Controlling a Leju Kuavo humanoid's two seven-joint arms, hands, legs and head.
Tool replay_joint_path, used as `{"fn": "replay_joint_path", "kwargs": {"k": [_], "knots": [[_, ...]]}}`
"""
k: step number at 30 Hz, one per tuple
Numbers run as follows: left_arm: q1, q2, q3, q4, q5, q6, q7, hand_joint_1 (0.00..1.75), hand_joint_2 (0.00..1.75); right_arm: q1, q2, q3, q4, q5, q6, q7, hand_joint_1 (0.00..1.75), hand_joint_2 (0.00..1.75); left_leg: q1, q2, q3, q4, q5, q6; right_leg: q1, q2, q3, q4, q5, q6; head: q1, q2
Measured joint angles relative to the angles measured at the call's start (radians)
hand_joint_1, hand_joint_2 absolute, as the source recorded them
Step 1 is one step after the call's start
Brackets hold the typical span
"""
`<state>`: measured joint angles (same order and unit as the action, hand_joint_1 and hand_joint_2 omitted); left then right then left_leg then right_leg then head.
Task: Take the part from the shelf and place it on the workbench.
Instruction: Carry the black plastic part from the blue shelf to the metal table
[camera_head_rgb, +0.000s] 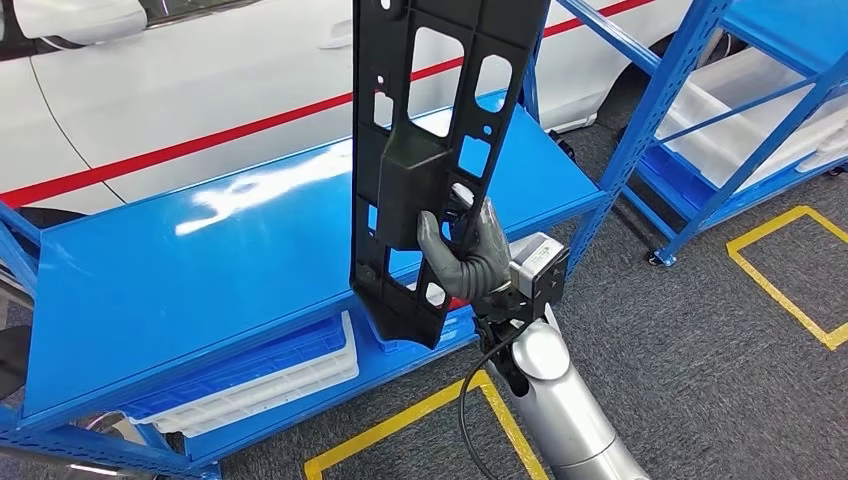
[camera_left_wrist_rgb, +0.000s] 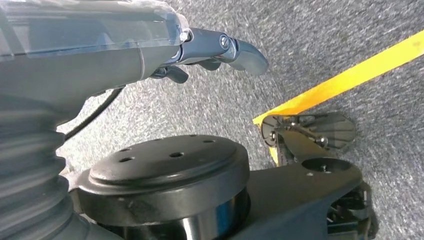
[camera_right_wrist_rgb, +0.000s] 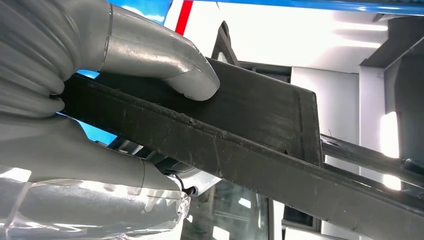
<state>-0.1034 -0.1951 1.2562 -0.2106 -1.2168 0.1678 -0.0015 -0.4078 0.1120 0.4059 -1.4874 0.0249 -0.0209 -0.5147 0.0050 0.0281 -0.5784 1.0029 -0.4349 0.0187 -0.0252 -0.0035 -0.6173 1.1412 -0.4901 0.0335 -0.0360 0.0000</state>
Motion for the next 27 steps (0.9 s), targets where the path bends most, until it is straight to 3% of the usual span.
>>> {"fn": "replay_joint_path", "kwargs": {"k": [2, 5, 6, 8, 10, 11, 12, 13, 15, 17, 19, 21, 23, 25, 26, 27], "knots": [[-0.001, 0.0, 0.0, 0.0, 0.002, 0.002, 0.001, 0.0, 1.75, -0.001, 0.004, -0.006, 0.0, 0.003, 0.01, -0.004, 1.75, 1.75, -0.002, 0.001, -0.015, 0.017, 0.001, -0.01, 0.002, -0.003, 0.053, -0.084, 0.003, -0.009, 0.0, 0.0], [-0.002, 0.0, 0.0, 0.0, 0.002, 0.004, 0.002, 0.0, 1.75, 0.0, 0.01, -0.012, 0.0, 0.011, 0.019, -0.007, 1.75, 1.75, -0.002, -0.001, -0.025, 0.027, 0.009, -0.028, 0.006, 0.0, 0.045, -0.094, 0.006, -0.035, -0.001, 0.0], [-0.002, 0.0, 0.0, 0.0, 0.003, 0.004, 0.002, 0.0, 1.75, -0.001, 0.013, -0.014, 0.0, 0.013, 0.02, -0.007, 1.75, 1.75, 0.0, -0.004, -0.031, 0.035, 0.0, -0.034, 0.006, 0.001, 0.04, -0.095, 0.012, -0.044, -0.001, 0.0], [-0.002, 0.0, 0.0, 0.0, 0.003, 0.004, 0.001, 0.0, 1.75, -0.001, 0.019, -0.016, 0.0, 0.016, 0.022, -0.008, 1.75, 1.75, 0.004, -0.013, -0.058, 0.104, -0.059, -0.044, 0.005, 0.0, 0.027, -0.099, 0.026, -0.06, -0.002, 0.0], [-0.005, 0.0, 0.0, 0.0, 0.003, 0.004, -0.001, 0.0, 1.75, 0.001, 0.023, -0.017, 0.0, 0.017, 0.023, -0.009, 1.75, 1.75, 0.005, -0.019, -0.1, 0.231, -0.141, -0.049, 0.009, 0.001, 0.009, -0.098, 0.039, -0.068, -0.003, 0.0], [-0.007, 0.0, 0.0, 0.0, 0.002, 0.003, -0.001, 0.0, 1.75, 0.002, 0.023, -0.018, 0.001, 0.017, 0.024, -0.009, 1.75, 1.75, 0.005, -0.019, -0.111, 0.281, -0.164, -0.049, 0.012, 0.002, 0.0, -0.098, 0.045, -0.069, -0.003, 0.0], [-0.008, 0.0, 0.0, 0.0, 0.002, 0.003, -0.002, 0.0, 1.75, 0.004, 0.023, -0.018, 0.002, 0.017, 0.024, -0.009, 1.75, 1.75, 0.005, -0.019, -0.106, 0.3, -0.168, -0.047, 0.015, 0.003, -0.008, -0.097, 0.052, -0.07, -0.003, 0.0], [-0.008, 0.0, 0.0, 0.0, 0.002, 0.003, -0.001, 0.0, 1.75, 0.005, 0.023, -0.018, 0.002, 0.017, 0.025, -0.009, 1.75, 1.75, 0.005, -0.02, -0.081, 0.277, -0.153, -0.043, 0.018, 0.004, -0.016, -0.095, 0.058, -0.07, -0.003, 0.0], [-0.006, 0.0, 0.0, 0.0, 0.001, 0.003, -0.001, 0.0, 1.75, 0.005, 0.023, -0.019, 0.003, 0.017, 0.025, -0.009, 1.75, 1.75, 0.0, -0.023, 0.009, 0.144, -0.106, -0.026, 0.021, 0.008, -0.027, -0.094, 0.069, -0.068, -0.003, 0.0], [-0.004, 0.002, 0.0, 0.0, 0.001, 0.003, -0.001, 0.0, 1.75, 0.005, 0.024, -0.02, 0.002, 0.017, 0.026, -0.01, 1.75, 1.75, -0.009, -0.028, 0.078, 0.029, -0.085, -0.012, 0.019, 0.009, -0.034, -0.096, 0.082, -0.06, -0.002, 0.0], [-0.004, 0.003, 0.0, 0.0, 0.0, 0.001, -0.002, 0.0, 1.75, 0.005, 0.025, -0.022, 0.002, 0.017, 0.029, -0.01, 1.75, 1.75, -0.018, -0.03, 0.088, -0.002, -0.079, -0.004, 0.013, 0.009, -0.036, -0.103, 0.096, -0.046, -0.002, 0.0], [-0.003, 0.003, 0.0, 0.0, 0.0, -0.001, -0.002, 0.0, 1.75, 0.006, 0.026, -0.026, 0.002, 0.017, 0.034, -0.009, 1.75, 1.75, -0.016, -0.026, 0.086, -0.021, -0.057, 0.005, 0.011, 0.008, -0.037, -0.108, 0.102, -0.033, -0.002, 0.0], [-0.004, 0.002, -0.001, 0.0, -0.001, -0.002, -0.002, 0.0, 1.75, 0.004, 0.027, -0.03, 0.002, 0.017, 0.036, -0.009, 1.75, 1.75, -0.009, -0.019, 0.08, -0.04, -0.03, 0.013, 0.013, 0.008, -0.053, -0.068, 0.055, -0.025, -0.001, 0.0], [-0.004, 0.002, -0.001, 0.0, -0.002, -0.003, -0.003, 0.0, 1.75, 0.004, 0.026, -0.034, 0.002, 0.016, 0.037, -0.007, 1.75, 1.75, -0.009, -0.014, 0.059, -0.041, -0.012, 0.016, 0.01, 0.007, -0.091, 0.049, -0.034, -0.015, -0.001, 0.0], [-0.003, 0.002, -0.001, 0.0, -0.002, -0.003, -0.003, 0.0, 1.75, 0.005, 0.026, -0.035, 0.002, 0.016, 0.037, -0.005, 1.75, 1.75, -0.009, -0.01, 0.048, -0.039, -0.005, 0.016, 0.009, 0.007, -0.106, 0.107, -0.062, -0.011, -0.001, 0.0], [-0.002, 0.002, -0.001, 0.0, -0.003, -0.003, -0.002, 0.0, 1.75, 0.007, 0.025, -0.038, 0.003, 0.015, 0.037, -0.004, 1.75, 1.75, -0.009, -0.007, 0.036, -0.035, 0.001, 0.015, 0.008, 0.006, -0.11, 0.143, -0.071, -0.006, -0.001, 0.0]]}}
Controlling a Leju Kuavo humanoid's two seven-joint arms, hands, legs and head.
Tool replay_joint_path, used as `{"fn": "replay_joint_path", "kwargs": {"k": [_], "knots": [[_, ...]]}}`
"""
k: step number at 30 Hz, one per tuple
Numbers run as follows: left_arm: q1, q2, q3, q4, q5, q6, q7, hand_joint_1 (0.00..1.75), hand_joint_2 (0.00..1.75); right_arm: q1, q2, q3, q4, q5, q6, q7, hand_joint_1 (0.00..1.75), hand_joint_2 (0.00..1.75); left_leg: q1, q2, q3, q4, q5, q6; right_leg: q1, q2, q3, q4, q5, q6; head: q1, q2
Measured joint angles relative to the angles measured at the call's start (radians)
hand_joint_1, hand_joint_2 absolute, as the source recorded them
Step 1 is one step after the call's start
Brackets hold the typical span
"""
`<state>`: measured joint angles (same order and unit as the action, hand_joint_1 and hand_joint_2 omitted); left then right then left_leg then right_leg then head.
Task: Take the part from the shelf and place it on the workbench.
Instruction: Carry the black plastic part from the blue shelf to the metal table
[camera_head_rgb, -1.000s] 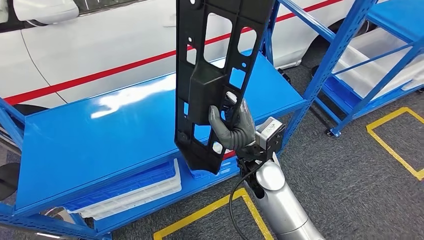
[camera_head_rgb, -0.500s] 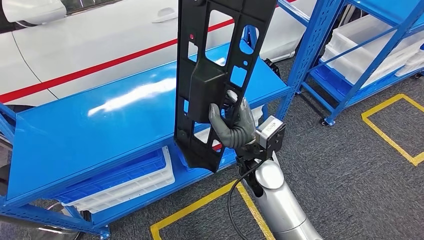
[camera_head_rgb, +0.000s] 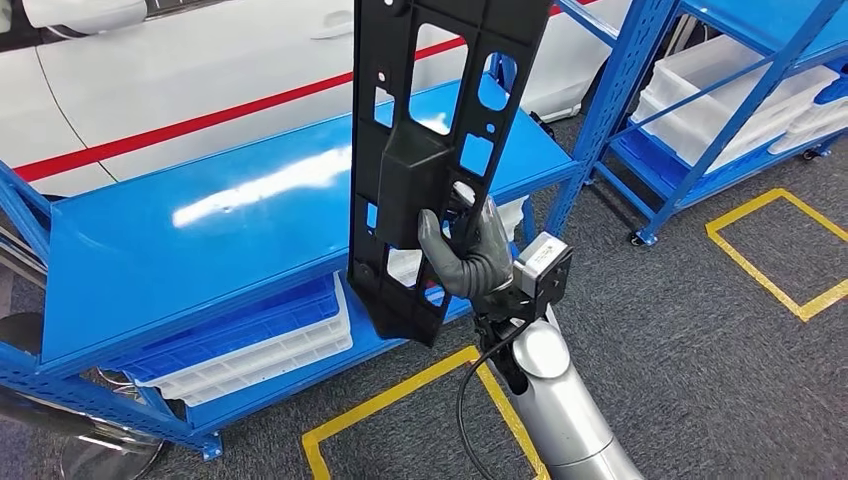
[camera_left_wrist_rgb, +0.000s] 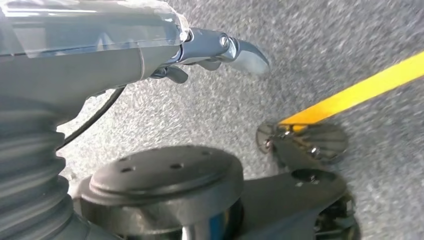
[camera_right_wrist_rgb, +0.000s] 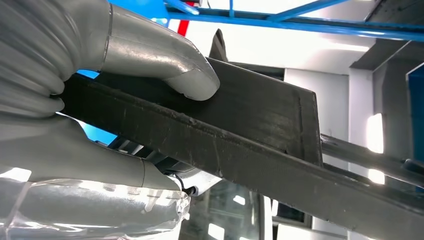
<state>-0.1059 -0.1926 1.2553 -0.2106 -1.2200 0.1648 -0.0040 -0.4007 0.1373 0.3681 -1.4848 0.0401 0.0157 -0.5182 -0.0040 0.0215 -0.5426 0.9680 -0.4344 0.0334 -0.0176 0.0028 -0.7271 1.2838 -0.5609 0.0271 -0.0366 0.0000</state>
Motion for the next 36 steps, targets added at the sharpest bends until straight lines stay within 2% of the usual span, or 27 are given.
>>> {"fn": "replay_joint_path", "kwargs": {"k": [1, 2, 3, 5, 6, 9, 10, 12, 14, 15, 16, 17, 18, 20, 21, 22, 24, 25, 26, 27, 29, 30, 31, 32, 33, 34, 36], "knots": [[0.001, 0.0, 0.0, 0.0, -0.001, 0.0, 0.0, 0.0, 1.75, 0.001, 0.0, -0.002, 0.0, -0.001, 0.0, 0.002, 1.75, 1.75, 0.001, 0.004, -0.011, 0.006, 0.004, -0.001, -0.002, -0.001, 0.013, -0.002, 0.012, 0.003, 0.0, 0.0], [0.001, 0.0, 0.0, 0.0, -0.001, 0.0, 0.001, 0.0, 1.75, 0.001, 0.0, -0.004, 0.0, -0.002, -0.001, 0.004, 1.75, 1.75, 0.002, 0.009, -0.023, 0.014, 0.007, -0.003, -0.004, -0.004, 0.046, -0.039, 0.036, 0.006, 0.0, 0.0], [0.001, 0.0, 0.0, 0.0, -0.001, 0.001, 0.002, 0.0, 1.75, 0.001, 0.0, -0.006, 0.0, -0.002, -0.001, 0.005, 1.75, 1.75, 0.003, 0.013, -0.033, 0.024, 0.008, -0.006, -0.006, -0.013, 0.091, -0.105, 0.056, 0.008, 0.0, 0.0], [0.001, 0.0, 0.0, 0.0, 0.0, 0.003, 0.003, 0.0, 1.75, 0.002, 0.0, -0.007, 0.0, -0.005, 0.0, 0.007, 1.75, 1.75, 0.001, 0.021, -0.051, 0.044, 0.008, -0.013, 0.0, -0.032, 0.159, -0.211, 0.072, -0.001, 0.0, 0.0], [0.001, 0.0, 0.0, 0.0, 0.001, 0.004, 0.004, 0.0, 1.75, 0.002, 0.0, -0.008, 0.0, -0.007, 0.0, 0.008, 1.75, 1.75, -0.001, 0.024, -0.056, 0.051, 0.009, -0.018, 0.002, -0.036, 0.17, -0.235, 0.07, -0.009, 0.0, 0.0], [0.001, 0.0, 0.0, 0.0, 0.004, 0.007, 0.004, 0.0, 1.75, 0.004, 0.0, -0.013, 0.0, -0.012, 0.002, 0.01, 1.75, 1.75, -0.002, 0.03, -0.066, 0.06, 0.013, -0.036, 0.003, -0.026, 0.156, -0.241, 0.081, -0.036, -0.001, 0.0], [0.001, 0.0, 0.0, 0.0, 0.004, 0.007, 0.004, 0.0, 1.75, 0.004, 0.0, -0.014, 0.0, -0.013, 0.002, 0.01, 1.75, 1.75, 0.0, 0.025, -0.073, 0.073, -0.001, -0.043, 0.002, -0.022, 0.15, -0.244, 0.089, -0.044, -0.001, 0.0], [0.0, 0.0, 0.0, 0.0, 0.005, 0.008, 0.004, 0.0, 1.75, 0.004, 0.002, -0.015, 0.0, -0.015, 0.002, 0.011, 1.75, 1.75, 0.005, 0.003, -0.102, 0.153, -0.072, -0.052, 0.001, -0.014, 0.133, -0.247, 0.106, -0.056, -0.002, 0.0], [-0.002, 0.0, 0.0, 0.0, 0.005, 0.008, 0.003, 0.0, 1.75, 0.005, 0.004, -0.016, 0.0, -0.015, 0.005, 0.011, 1.75, 1.75, 0.007, -0.01, -0.136, 0.274, -0.151, -0.056, 0.004, -0.003, 0.111, -0.246, 0.122, -0.06, -0.002, 0.0], [-0.004, 0.0, 0.0, 0.0, 0.005, 0.009, 0.003, 0.0, 1.75, 0.005, 0.004, -0.016, 0.001, -0.016, 0.006, 0.011, 1.75, 1.75, 0.008, -0.011, -0.139, 0.313, -0.168, -0.056, 0.006, 0.004, 0.1, -0.245, 0.13, -0.059, -0.002, 0.0], [-0.004, 0.0, 0.0, 0.0, 0.005, 0.01, 0.003, 0.0, 1.75, 0.006, 0.004, -0.016, 0.002, -0.016, 0.008, 0.011, 1.75, 1.75, 0.008, -0.012, -0.126, 0.318, -0.164, -0.054, 0.006, 0.011, 0.089, -0.245, 0.138, -0.058, -0.002, 0.0], [-0.004, 0.0, 0.0, 0.0, 0.004, 0.011, 0.003, 0.0, 1.75, 0.006, 0.004, -0.016, 0.003, -0.016, 0.009, 0.011, 1.75, 1.75, 0.008, -0.014, -0.095, 0.286, -0.143, -0.051, 0.007, 0.018, 0.08, -0.244, 0.147, -0.057, -0.002, 0.0], [-0.003, 0.001, 0.0, 0.0, 0.002, 0.012, 0.003, 0.0, 1.75, 0.006, 0.004, -0.017, 0.003, -0.017, 0.009, 0.01, 1.75, 1.75, 0.007, -0.021, -0.048, 0.219, -0.116, -0.044, 0.007, 0.027, 0.071, -0.244, 0.155, -0.055, -0.002, 0.0], [0.0, 0.004, -0.001, 0.0, -0.001, 0.012, 0.004, 0.0, 1.75, 0.006, 0.005, -0.017, 0.002, -0.018, 0.009, 0.008, 1.75, 1.75, 0.005, -0.048, 0.039, 0.083, -0.091, -0.033, 0.006, 0.041, 0.06, -0.245, 0.171, -0.046, -0.002, 0.0], [0.002, 0.005, -0.002, 0.0, -0.002, 0.012, 0.004, 0.0, 1.75, 0.007, 0.005, -0.018, 0.002, -0.018, 0.009, 0.007, 1.75, 1.75, 0.002, -0.059, 0.061, 0.043, -0.089, -0.028, 0.004, 0.046, 0.057, -0.247, 0.179, -0.041, -0.001, 0.0], [0.002, 0.007, -0.003, 0.0, -0.002, 0.012, 0.004, 0.0, 1.75, 0.007, 0.006, -0.018, 0.002, -0.019, 0.01, 0.006, 1.75, 1.75, -0.001, -0.064, 0.065, 0.029, -0.091, -0.026, 0.002, 0.05, 0.055, -0.25, 0.188, -0.034, -0.001, 0.0], [0.002, 0.007, -0.005, 0.0, -0.004, 0.012, 0.005, 0.0, 1.75, 0.01, 0.007, -0.019, 0.0, -0.019, 0.009, 0.004, 1.75, 1.75, -0.002, -0.052, 0.061, 0.018, -0.075, -0.019, -0.001, 0.056, 0.053, -0.257, 0.201, -0.02, -0.001, 0.0], [0.002, 0.008, -0.006, 0.0, -0.004, 0.012, 0.006, 0.0, 1.75, 0.011, 0.006, -0.02, -0.002, -0.019, 0.009, 0.003, 1.75, 1.75, 0.0, -0.044, 0.059, 0.011, -0.064, -0.014, 0.0, 0.05, 0.049, -0.253, 0.194, -0.015, -0.001, 0.0], [0.002, 0.008, -0.006, 0.0, -0.004, 0.013, 0.006, 0.0, 1.75, 0.011, 0.006, -0.021, -0.004, -0.02, 0.009, 0.002, 1.75, 1.75, 0.002, -0.035, 0.056, 0.003, -0.052, -0.008, 0.002, 0.039, 0.04, -0.233, 0.17, -0.012, 0.0, 0.0], [0.003, 0.008, -0.007, 0.0, -0.004, 0.013, 0.008, 0.0, 1.75, 0.011, 0.006, -0.021, -0.005, -0.02, 0.009, 0.001, 1.75, 1.75, 0.004, -0.025, 0.05, -0.002, -0.04, -0.003, 0.003, 0.026, 0.025, -0.192, 0.129, -0.009, 0.001, 0.0], [0.005, 0.008, -0.007, 0.0, -0.004, 0.014, 0.009, 0.0, 1.75, 0.014, 0.006, -0.021, -0.006, -0.021, 0.008, 0.0, 1.75, 1.75, 0.0, -0.007, 0.029, -0.002, -0.025, 0.003, 0.002, 0.01, -0.011, -0.072, 0.042, -0.004, 0.002, 0.0], [0.007, 0.008, -0.007, 0.0, -0.005, 0.014, 0.009, 0.0, 1.75, 0.016, 0.005, -0.021, -0.006, -0.021, 0.008, 0.0, 1.75, 1.75, -0.001, 0.002, 0.017, 0.001, -0.018, 0.002, 0.0, 0.007, -0.021, -0.019, 0.021, -0.001, 0.002, 0.0], [0.008, 0.008, -0.007, 0.0, -0.005, 0.015, 0.01, 0.0, 1.75, 0.018, 0.005, -0.022, -0.006, -0.022, 0.007, 0.001, 1.75, 1.75, -0.002, 0.012, 0.005, 0.005, -0.013, 0.0, -0.002, 0.005, -0.017, 0.005, 0.023, 0.002, 0.002, 0.0], [0.009, 0.008, -0.007, 0.0, -0.007, 0.015, 0.01, 0.0, 1.75, 0.019, 0.004, -0.022, -0.006, -0.022, 0.006, 0.001, 1.75, 1.75, -0.001, 0.021, -0.007, 0.011, -0.008, -0.002, -0.004, 0.002, 0.004, -0.005, 0.041, 0.004, 0.002, 0.0], [0.009, 0.008, -0.008, 0.0, -0.008, 0.015, 0.01, 0.0, 1.75, 0.02, 0.004, -0.022, -0.006, -0.022, 0.006, 0.001, 1.75, 1.75, -0.001, 0.029, -0.019, 0.019, -0.006, -0.004, -0.006, -0.006, 0.044, -0.05, 0.065, 0.006, 0.002, 0.0], [0.009, 0.008, -0.008, 0.0, -0.01, 0.015, 0.01, 0.0, 1.75, 0.019, 0.004, -0.022, -0.008, -0.023, 0.006, 0.001, 1.75, 1.75, -0.001, 0.036, -0.03, 0.029, -0.005, -0.007, -0.006, -0.022, 0.091, -0.117, 0.074, 0.007, 0.002, 0.0], [0.008, 0.008, -0.01, 0.0, -0.012, 0.015, 0.01, 0.0, 1.75, 0.019, 0.004, -0.022, -0.012, -0.025, 0.005, 0.0, 1.75, 1.75, -0.004, 0.046, -0.045, 0.048, -0.004, -0.015, 0.0, -0.047, 0.156, -0.216, 0.074, -0.004, 0.002, 0.0]]}}
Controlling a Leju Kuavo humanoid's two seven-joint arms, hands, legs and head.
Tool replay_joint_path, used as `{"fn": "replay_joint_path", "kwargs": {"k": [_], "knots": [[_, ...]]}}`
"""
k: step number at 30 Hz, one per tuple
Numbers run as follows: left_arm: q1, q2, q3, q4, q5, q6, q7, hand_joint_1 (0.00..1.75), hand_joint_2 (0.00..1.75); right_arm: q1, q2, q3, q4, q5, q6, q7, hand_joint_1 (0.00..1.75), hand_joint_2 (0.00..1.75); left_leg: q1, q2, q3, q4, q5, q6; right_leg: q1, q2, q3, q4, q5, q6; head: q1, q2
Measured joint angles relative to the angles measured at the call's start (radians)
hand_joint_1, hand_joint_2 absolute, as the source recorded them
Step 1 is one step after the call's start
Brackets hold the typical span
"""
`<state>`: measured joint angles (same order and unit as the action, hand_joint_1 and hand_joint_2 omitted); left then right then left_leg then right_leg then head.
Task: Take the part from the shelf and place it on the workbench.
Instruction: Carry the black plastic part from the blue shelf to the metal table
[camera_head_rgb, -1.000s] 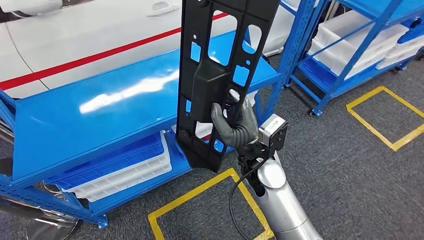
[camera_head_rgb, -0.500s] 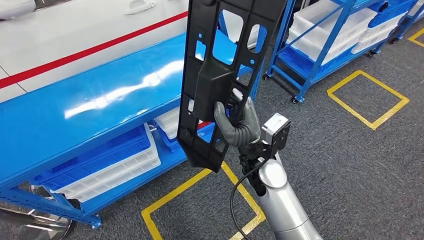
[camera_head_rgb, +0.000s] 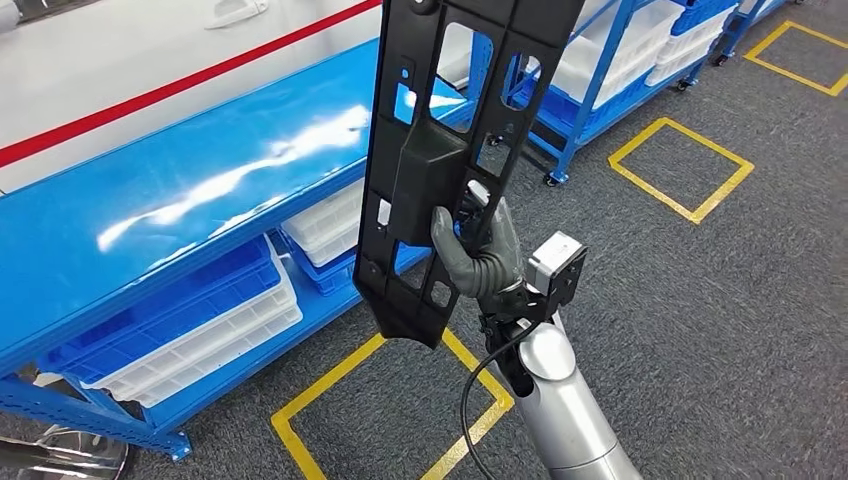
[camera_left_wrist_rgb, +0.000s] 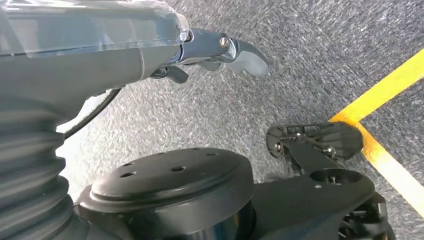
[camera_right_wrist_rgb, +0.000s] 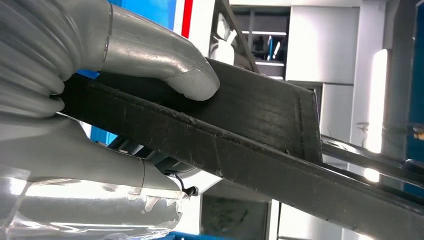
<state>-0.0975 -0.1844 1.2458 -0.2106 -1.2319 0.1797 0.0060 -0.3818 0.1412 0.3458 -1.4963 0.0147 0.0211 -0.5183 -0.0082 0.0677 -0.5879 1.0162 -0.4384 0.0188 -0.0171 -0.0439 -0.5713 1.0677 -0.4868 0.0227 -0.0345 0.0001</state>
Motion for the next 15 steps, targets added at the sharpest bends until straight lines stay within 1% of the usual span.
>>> {"fn": "replay_joint_path", "kwargs": {"k": [1, 2, 3, 4, 5, 6, 7, 8, 9, 10, 11, 12, 13, 14, 15], "knots": [[0.0, 0.0, 0.0, 0.0, 0.0, 0.0, 0.0, 0.0, 1.75, 0.0, 0.0, -0.001, -0.002, -0.003, 0.0, -0.001, 1.75, 1.75, -0.002, 0.005, -0.005, 0.006, 0.002, -0.005, 0.004, -0.005, 0.008, -0.019, -0.007, -0.009, 0.0, 0.0], [0.0, 0.0, -0.001, 0.0, 0.0, 0.0, 0.0, 0.0, 1.75, 0.0, 0.0, -0.002, -0.002, -0.005, -0.001, -0.001, 1.75, 1.75, -0.002, 0.01, -0.007, 0.009, 0.005, -0.011, 0.007, 0.0, 0.005, -0.021, -0.002, -0.019, -0.001, 0.0], [-0.001, 0.0, -0.001, 0.0, 0.0, 0.0, 0.001, 0.0, 1.75, 0.0, 0.0, -0.003, -0.003, -0.008, -0.001, -0.002, 1.75, 1.75, -0.001, 0.011, -0.009, 0.011, 0.006, -0.017, 0.006, 0.006, 0.0, -0.024, 0.002, -0.027, -0.001, 0.0], [-0.001, 0.001, -0.001, 0.0, 0.0, 0.0, 0.001, 0.0, 1.75, 0.0, 0.0, -0.004, -0.003, -0.009, -0.001, -0.002, 1.75, 1.75, 0.0, 0.004, -0.014, 0.018, -0.002, -0.024, 0.005, 0.011, -0.005, -0.026, 0.009, -0.036, -0.001, 0.0], [-0.001, 0.001, -0.001, 0.0, 0.0, 0.001, 0.002, 0.0, 1.75, -0.001, 0.0, -0.006, -0.002, -0.01, -0.001, -0.002, 1.75, 1.75, 0.003, -0.011, -0.024, 0.039, -0.024, -0.031, 0.004, 0.016, -0.012, -0.028, 0.017, -0.044, -0.001, 0.0], [-0.001, 0.001, -0.001, 0.0, 0.0, 0.001, 0.002, 0.0, 1.75, -0.001, 0.0, -0.006, -0.002, -0.01, 0.0, -0.002, 1.75, 1.75, 0.005, -0.029, -0.039, 0.081, -0.061, -0.036, 0.003, 0.021, -0.021, -0.03, 0.026, -0.051, -0.001, 0.0], [-0.002, 0.001, -0.001, 0.0, 0.0, 0.001, 0.001, 0.0, 1.75, -0.001, 0.0, -0.007, -0.002, -0.011, 0.0, -0.002, 1.75, 1.75, 0.007, -0.046, -0.058, 0.139, -0.105, -0.04, 0.004, 0.027, -0.032, -0.03, 0.034, -0.056, -0.001, 0.0], [-0.003, 0.001, -0.001, 0.0, 0.0, 0.0, 0.001, 0.0, 1.75, -0.001, 0.001, -0.007, -0.002, -0.011, 0.0, -0.002, 1.75, 1.75, 0.008, -0.055, -0.076, 0.206, -0.146, -0.041, 0.005, 0.034, -0.044, -0.03, 0.043, -0.058, -0.002, 0.0], [-0.005, 0.001, -0.001, 0.0, 0.0, 0.0, 0.0, 0.0, 1.75, 0.0, 0.001, -0.007, -0.002, -0.011, 0.001, -0.002, 1.75, 1.75, 0.008, -0.058, -0.086, 0.26, -0.173, -0.041, 0.006, 0.042, -0.055, -0.03, 0.052, -0.058, -0.002, 0.0], [-0.006, 0.001, -0.001, 0.0, 0.0, 0.0, 0.001, 0.0, 1.75, 0.001, 0.001, -0.007, -0.002, -0.011, 0.001, -0.002, 1.75, 1.75, 0.008, -0.06, -0.082, 0.285, -0.18, -0.04, 0.007, 0.05, -0.066, -0.029, 0.061, -0.058, -0.002, 0.0], [-0.006, 0.001, -0.001, 0.0, 0.0, 0.0, 0.002, 0.0, 1.75, 0.001, 0.001, -0.007, -0.002, -0.012, 0.001, -0.002, 1.75, 1.75, 0.008, -0.06, -0.06, 0.274, -0.167, -0.037, 0.007, 0.058, -0.077, -0.029, 0.07, -0.057, -0.002, 0.0], [-0.006, 0.001, -0.001, 0.0, 0.0, 0.001, 0.003, 0.0, 1.75, 0.002, 0.001, -0.007, -0.002, -0.013, 0.001, -0.002, 1.75, 1.75, 0.008, -0.062, -0.022, 0.225, -0.141, -0.034, 0.007, 0.066, -0.086, -0.028, 0.079, -0.055, -0.002, 0.0], [-0.005, 0.001, -0.001, 0.0, 0.0, 0.002, 0.005, 0.0, 1.75, 0.001, 0.001, -0.007, -0.002, -0.015, 0.001, -0.003, 1.75, 1.75, 0.008, -0.065, 0.027, 0.151, -0.117, -0.029, 0.007, 0.071, -0.094, -0.028, 0.087, -0.053, -0.002, 0.0], [-0.005, 0.001, -0.001, 0.0, 0.0, 0.003, 0.007, 0.0, 1.75, 0.001, 0.001, -0.008, -0.002, -0.017, 0.001, -0.003, 1.75, 1.75, 0.007, -0.069, 0.075, 0.075, -0.103, -0.025, 0.008, 0.076, -0.1, -0.028, 0.095, -0.049, -0.002, 0.0], [-0.005, 0.001, -0.001, 0.0, 0.0, 0.004, 0.008, 0.0, 1.75, 0.001, 0.001, -0.009, -0.002, -0.019, 0.001, -0.004, 1.75, 1.75, 0.005, -0.073, 0.108, 0.018, -0.097, -0.021, 0.008, 0.079, -0.104, -0.029, 0.103, -0.044, -0.002, 0.0]]}}
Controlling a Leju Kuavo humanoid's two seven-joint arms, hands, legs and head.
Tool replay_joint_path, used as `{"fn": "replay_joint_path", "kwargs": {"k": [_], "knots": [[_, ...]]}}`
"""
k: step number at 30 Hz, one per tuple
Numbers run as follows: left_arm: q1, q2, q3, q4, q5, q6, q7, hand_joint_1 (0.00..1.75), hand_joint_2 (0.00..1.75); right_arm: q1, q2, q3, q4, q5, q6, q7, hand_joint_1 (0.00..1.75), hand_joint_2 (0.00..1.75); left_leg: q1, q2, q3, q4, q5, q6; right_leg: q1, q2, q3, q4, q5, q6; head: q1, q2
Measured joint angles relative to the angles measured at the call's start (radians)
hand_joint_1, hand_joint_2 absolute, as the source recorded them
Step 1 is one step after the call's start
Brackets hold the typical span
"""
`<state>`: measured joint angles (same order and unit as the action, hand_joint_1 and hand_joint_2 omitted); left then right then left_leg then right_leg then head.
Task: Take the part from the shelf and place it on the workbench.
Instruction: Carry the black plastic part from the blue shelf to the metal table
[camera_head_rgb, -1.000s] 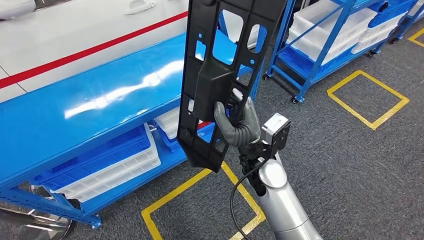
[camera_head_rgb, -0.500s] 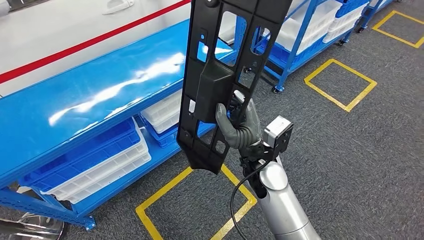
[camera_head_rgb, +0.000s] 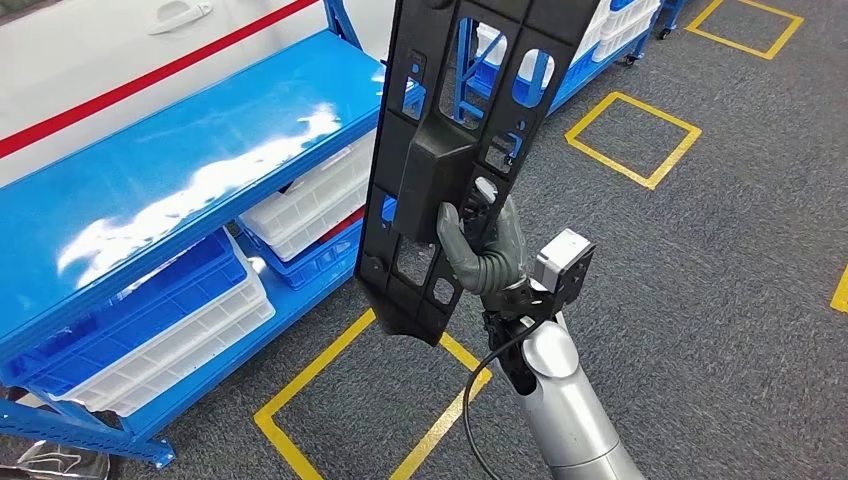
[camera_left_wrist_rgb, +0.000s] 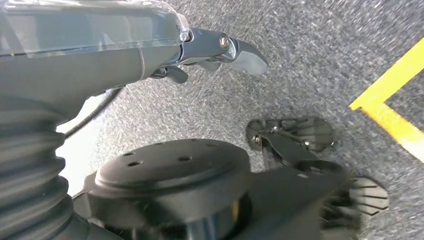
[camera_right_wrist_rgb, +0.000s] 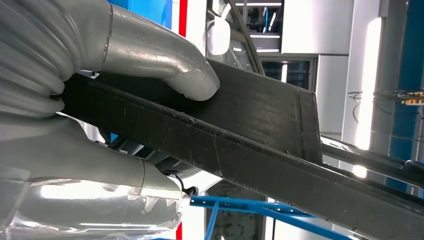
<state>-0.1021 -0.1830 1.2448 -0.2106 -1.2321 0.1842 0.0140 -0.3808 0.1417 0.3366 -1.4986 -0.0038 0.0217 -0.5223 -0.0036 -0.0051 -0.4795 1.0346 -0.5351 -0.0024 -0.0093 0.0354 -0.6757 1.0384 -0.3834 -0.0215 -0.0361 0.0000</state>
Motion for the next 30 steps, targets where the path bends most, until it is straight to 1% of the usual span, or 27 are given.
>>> {"fn": "replay_joint_path", "kwargs": {"k": [1, 2, 3, 4, 5, 6, 7, 8, 9, 10, 11, 12, 14, 15, 16, 19, 21, 23, 24, 25, 27, 28, 29, 30], "knots": [[0.0, 0.0, 0.0, 0.0, 0.0, 0.002, 0.001, 0.0, 1.75, 0.0, 0.0, -0.002, 0.0, -0.002, 0.0, -0.001, 1.75, 1.75, -0.003, -0.003, 0.016, -0.033, -0.001, 0.003, -0.001, 0.002, -0.003, -0.002, 0.008, 0.006, 0.0, 0.0], [0.0, 0.0, 0.0, 0.0, 0.0, 0.003, 0.001, 0.0, 1.75, 0.0, 0.0, -0.003, 0.001, -0.004, -0.001, -0.002, 1.75, 1.75, -0.006, -0.003, 0.017, -0.044, -0.001, 0.006, -0.002, 0.002, -0.004, -0.005, 0.016, 0.013, 0.0, 0.0], [0.0, 0.0, 0.0, 0.0, 0.001, 0.004, 0.001, 0.0, 1.75, 0.0, 0.0, -0.005, 0.001, -0.006, -0.002, -0.003, 1.75, 1.75, -0.007, -0.003, 0.011, -0.048, 0.007, 0.011, -0.002, 0.004, -0.004, -0.009, 0.025, 0.021, 0.001, 0.0], [0.001, 0.0, 0.0, 0.0, 0.001, 0.005, 0.001, 0.0, 1.75, 0.0, -0.001, -0.007, 0.002, -0.008, -0.005, -0.006, 1.75, 1.75, -0.006, 0.001, 0.008, -0.054, 0.018, 0.016, -0.002, 0.002, -0.007, -0.008, 0.025, 0.027, 0.001, 0.0], [0.001, -0.001, 0.0, 0.0, 0.001, 0.006, 0.001, 0.0, 1.75, 0.0, -0.001, -0.01, 0.003, -0.008, -0.009, -0.009, 1.75, 1.75, -0.005, 0.004, 0.003, -0.06, 0.031, 0.023, 0.0, -0.002, -0.014, 0.004, 0.009, 0.031, 0.001, 0.0], [0.001, -0.001, 0.0, 0.0, 0.001, 0.006, 0.001, 0.0, 1.75, 0.0, -0.002, -0.012, 0.003, -0.009, -0.012, -0.014, 1.75, 1.75, -0.003, 0.008, -0.003, -0.066, 0.045, 0.03, 0.001, -0.008, -0.028, 0.035, -0.024, 0.034, 0.002, 0.0], [0.002, -0.002, 0.0, 0.0, 0.001, 0.006, 0.001, 0.0, 1.75, 0.002, -0.003, -0.015, 0.004, -0.009, -0.016, -0.017, 1.75, 1.75, -0.002, 0.012, -0.012, -0.067, 0.056, 0.035, 0.001, -0.015, -0.046, 0.088, -0.071, 0.036, 0.002, 0.0], [0.003, -0.001, 0.0, 0.0, 0.001, 0.006, 0.001, 0.0, 1.75, 0.004, -0.004, -0.016, 0.005, -0.009, -0.019, -0.019, 1.75, 1.75, -0.004, 0.015, -0.024, -0.067, 0.065, 0.039, 0.0, -0.019, -0.066, 0.152, -0.118, 0.038, 0.003, 0.0], [0.004, -0.001, 0.0, 0.0, 0.0, 0.006, 0.001, 0.0, 1.75, 0.008, -0.005, -0.017, 0.005, -0.009, -0.022, -0.021, 1.75, 1.75, -0.005, 0.018, -0.037, -0.065, 0.073, 0.039, -0.001, -0.022, -0.081, 0.214, -0.15, 0.041, 0.002, 0.0], [0.005, -0.001, 0.0, 0.0, 0.0, 0.005, 0.001, 0.0, 1.75, 0.013, -0.007, -0.018, 0.007, -0.009, -0.025, -0.021, 1.75, 1.75, -0.005, 0.02, -0.049, -0.062, 0.08, 0.039, -0.003, -0.023, -0.084, 0.253, -0.161, 0.044, 0.002, 0.0], [0.005, 0.0, 0.0, 0.0, 0.0, 0.005, 0.001, 0.0, 1.75, 0.018, -0.008, -0.02, 0.008, -0.009, -0.027, -0.022, 1.75, 1.75, -0.005, 0.022, -0.062, -0.057, 0.086, 0.037, -0.006, -0.026, -0.07, 0.258, -0.154, 0.046, 0.002, 0.0], [0.005, 0.0, 0.0, 0.0, 0.0, 0.004, 0.001, 0.0, 1.75, 0.022, -0.01, -0.021, 0.008, -0.009, -0.028, -0.023, 1.75, 1.75, -0.005, 0.023, -0.074, -0.05, 0.09, 0.035, -0.008, -0.029, -0.037, 0.224, -0.135, 0.047, 0.002, 0.0], [0.004, 0.0, 0.0, 0.0, 0.0, 0.003, 0.001, 0.0, 1.75, 0.025, -0.011, -0.022, 0.009, -0.008, -0.03, -0.026, 1.75, 1.75, -0.005, 0.024, -0.093, -0.036, 0.094, 0.031, -0.013, -0.036, 0.053, 0.107, -0.1, 0.047, 0.002, 0.0], [0.004, 0.0, 0.0, 0.0, 0.0, 0.003, 0.001, 0.0, 1.75, 0.025, -0.011, -0.023, 0.009, -0.008, -0.031, -0.027, 1.75, 1.75, -0.005, 0.024, -0.097, -0.032, 0.095, 0.03, -0.014, -0.038, 0.083, 0.065, -0.091, 0.047, 0.003, 0.0], [0.004, 0.0, 0.0, 0.0, 0.0, 0.003, 0.001, 0.0, 1.75, 0.025, -0.011, -0.023, 0.009, -0.008, -0.031, -0.027, 1.75, 1.75, -0.005, 0.024, -0.099, -0.03, 0.095, 0.03, -0.014, -0.04, 0.097, 0.045, -0.089, 0.047, 0.003, 0.0], [0.004, 0.0, 0.0, 0.0, 0.0, 0.003, 0.001, 0.0, 1.75, 0.025, -0.011, -0.023, 0.008, -0.008, -0.031, -0.028, 1.75, 1.75, -0.005, 0.024, -0.099, -0.029, 0.095, 0.03, -0.014, -0.04, 0.1, 0.04, -0.091, 0.046, 0.003, 0.0], [0.003, 0.0, 0.0, 0.0, 0.0, 0.003, 0.001, 0.0, 1.75, 0.024, -0.011, -0.023, 0.008, -0.008, -0.031, -0.029, 1.75, 1.75, -0.005, 0.025, -0.102, -0.026, 0.095, 0.029, -0.013, -0.041, 0.108, 0.022, -0.103, 0.045, 0.002, 0.0], [0.003, 0.0, 0.0, 0.0, 0.0, 0.003, 0.001, 0.0, 1.75, 0.026, -0.012, -0.023, 0.008, -0.008, -0.031, -0.033, 1.75, 1.75, -0.006, 0.025, -0.108, -0.021, 0.097, 0.023, -0.007, -0.042, 0.112, 0.01, -0.105, 0.037, 0.002, 0.0], [0.003, 0.0, 0.0, 0.0, 0.0, 0.003, 0.001, 0.0, 1.75, 0.027, -0.012, -0.023, 0.008, -0.008, -0.031, -0.034, 1.75, 1.75, -0.007, 0.026, -0.111, -0.019, 0.1, 0.018, -0.004, -0.041, 0.111, 0.007, -0.104, 0.031, 0.002, 0.0], [0.003, 0.001, 0.0, 0.0, 0.0, 0.003, 0.001, 0.0, 1.75, 0.028, -0.012, -0.023, 0.008, -0.008, -0.031, -0.037, 1.75, 1.75, -0.006, 0.023, -0.122, -0.001, 0.086, 0.007, -0.004, -0.04, 0.104, 0.005, -0.093, 0.019, 0.001, 0.0], [0.0, 0.001, 0.0, 0.0, -0.002, 0.003, 0.0, 0.0, 1.75, 0.032, -0.013, -0.025, 0.009, -0.008, -0.034, -0.04, 1.75, 1.75, -0.001, 0.017, -0.165, 0.152, -0.01, -0.017, -0.007, -0.039, 0.068, -0.005, -0.063, 0.001, 0.001, 0.0], [-0.001, 0.002, 0.0, 0.0, -0.004, 0.002, -0.001, 0.0, 1.75, 0.034, -0.013, -0.026, 0.009, -0.008, -0.036, -0.042, 1.75, 1.75, 0.003, 0.014, -0.177, 0.219, -0.053, -0.026, -0.008, -0.039, 0.046, -0.008, -0.044, -0.006, 0.001, 0.0], [-0.002, 0.003, -0.001, 0.0, -0.007, 0.002, -0.001, 0.0, 1.75, 0.037, -0.013, -0.028, 0.009, -0.008, -0.039, -0.044, 1.75, 1.75, 0.005, 0.014, -0.166, 0.25, -0.066, -0.029, -0.008, -0.037, 0.027, -0.008, -0.029, -0.005, 0.001, 0.0], [-0.001, 0.003, -0.002, 0.0, -0.009, 0.002, 0.001, 0.0, 1.75, 0.039, -0.014, -0.03, 0.009, -0.008, -0.041, -0.045, 1.75, 1.75, 0.007, 0.013, -0.126, 0.199, -0.041, -0.029, -0.008, -0.036, 0.016, -0.007, -0.02, -0.002, 0.001, 0.0]]}}
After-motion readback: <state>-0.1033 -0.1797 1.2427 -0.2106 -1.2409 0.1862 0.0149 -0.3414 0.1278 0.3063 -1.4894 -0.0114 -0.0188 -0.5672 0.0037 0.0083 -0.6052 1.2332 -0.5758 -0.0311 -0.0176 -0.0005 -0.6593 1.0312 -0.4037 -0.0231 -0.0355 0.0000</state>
